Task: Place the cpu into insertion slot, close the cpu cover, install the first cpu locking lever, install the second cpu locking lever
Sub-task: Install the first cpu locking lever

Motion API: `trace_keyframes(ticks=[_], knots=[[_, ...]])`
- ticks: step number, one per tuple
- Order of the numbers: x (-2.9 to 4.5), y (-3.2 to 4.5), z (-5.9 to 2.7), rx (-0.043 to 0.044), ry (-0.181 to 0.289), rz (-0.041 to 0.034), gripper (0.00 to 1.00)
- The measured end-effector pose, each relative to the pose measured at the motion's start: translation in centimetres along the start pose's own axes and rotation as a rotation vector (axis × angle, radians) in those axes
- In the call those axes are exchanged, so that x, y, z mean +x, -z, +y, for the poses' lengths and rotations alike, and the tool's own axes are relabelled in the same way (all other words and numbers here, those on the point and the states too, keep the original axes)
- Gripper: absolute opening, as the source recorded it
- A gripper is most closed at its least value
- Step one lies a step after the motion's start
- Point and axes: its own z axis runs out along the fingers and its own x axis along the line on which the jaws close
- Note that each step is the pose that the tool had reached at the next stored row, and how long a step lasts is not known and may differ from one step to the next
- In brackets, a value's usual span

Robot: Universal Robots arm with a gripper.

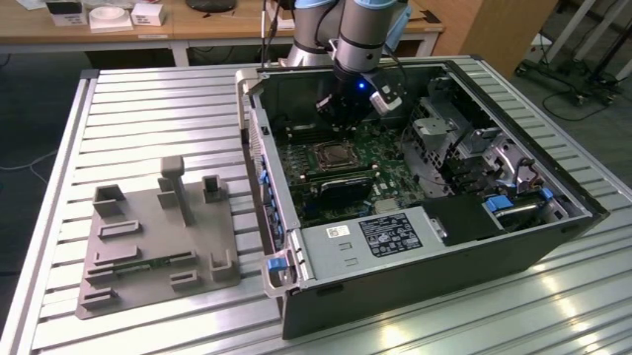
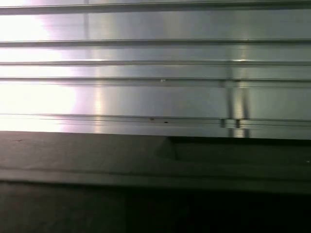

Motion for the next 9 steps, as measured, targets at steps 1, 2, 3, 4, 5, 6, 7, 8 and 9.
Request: trace_keyframes(ticks=[1,2,3,4,5,6,7,8,9], knots=[[0.0,0.0,-0.01,0.004,0.0,0.0002,0.1],[-0.01,0.01,-0.01,0.0063,0.0,0.0003,0.1],[-0.01,0.01,-0.01,0.0077,0.0,0.0004,0.1],[-0.01,0.01,-0.01,0.0085,0.0,0.0005,0.1],[-0.01,0.01,-0.01,0.0092,0.0,0.0005,0.1],[-0.02,-0.01,-0.01,0.0097,0.0,0.0005,0.1],[-0.02,-0.02,-0.01,0.01,0.0,0.0005,0.1],[-0.03,-0.05,-0.01,0.0101,0.0,0.0005,0.1],[-0.04,-0.07,-0.01,0.0102,0.0,0.0004,0.1]])
